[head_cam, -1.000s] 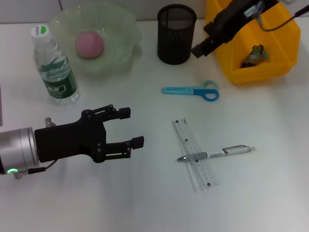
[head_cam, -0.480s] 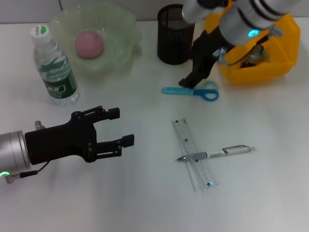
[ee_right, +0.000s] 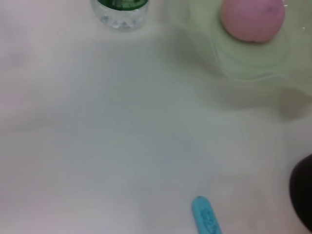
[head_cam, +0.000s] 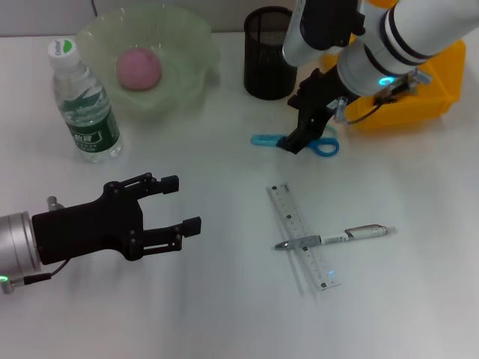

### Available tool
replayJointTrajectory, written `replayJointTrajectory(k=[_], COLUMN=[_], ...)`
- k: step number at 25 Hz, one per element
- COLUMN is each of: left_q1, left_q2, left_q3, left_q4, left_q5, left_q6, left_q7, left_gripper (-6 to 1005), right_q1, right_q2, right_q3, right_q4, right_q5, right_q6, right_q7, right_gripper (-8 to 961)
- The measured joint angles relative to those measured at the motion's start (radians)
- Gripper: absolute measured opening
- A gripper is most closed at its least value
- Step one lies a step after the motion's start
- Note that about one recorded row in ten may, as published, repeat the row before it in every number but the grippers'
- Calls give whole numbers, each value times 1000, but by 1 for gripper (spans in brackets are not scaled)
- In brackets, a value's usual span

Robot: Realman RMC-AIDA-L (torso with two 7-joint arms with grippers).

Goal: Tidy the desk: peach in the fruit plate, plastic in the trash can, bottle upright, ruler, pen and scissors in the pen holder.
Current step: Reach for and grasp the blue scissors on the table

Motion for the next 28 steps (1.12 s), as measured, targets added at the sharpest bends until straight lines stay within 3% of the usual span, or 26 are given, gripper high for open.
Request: replayJointTrajectory(k=[15,20,28], left_q1=[17,22,23], left_q2=[-4,-5,-7], left_q3=[-2,-5,-6], left_q4=[6,13,16], left_q5=[2,2,2], left_q6=[-3,-3,-3], left_q7=[40,41,41], left_gripper=[831,830,832], right_q1=[-36,-45,-60], right_q2=[-2,-2,-5], right_q3=[3,4,4], right_q4=[57,67,70], right_q5=[81,83,93], right_q6=[68,88,95], right_q7=[-25,-23,-26], right_gripper=[705,624,580])
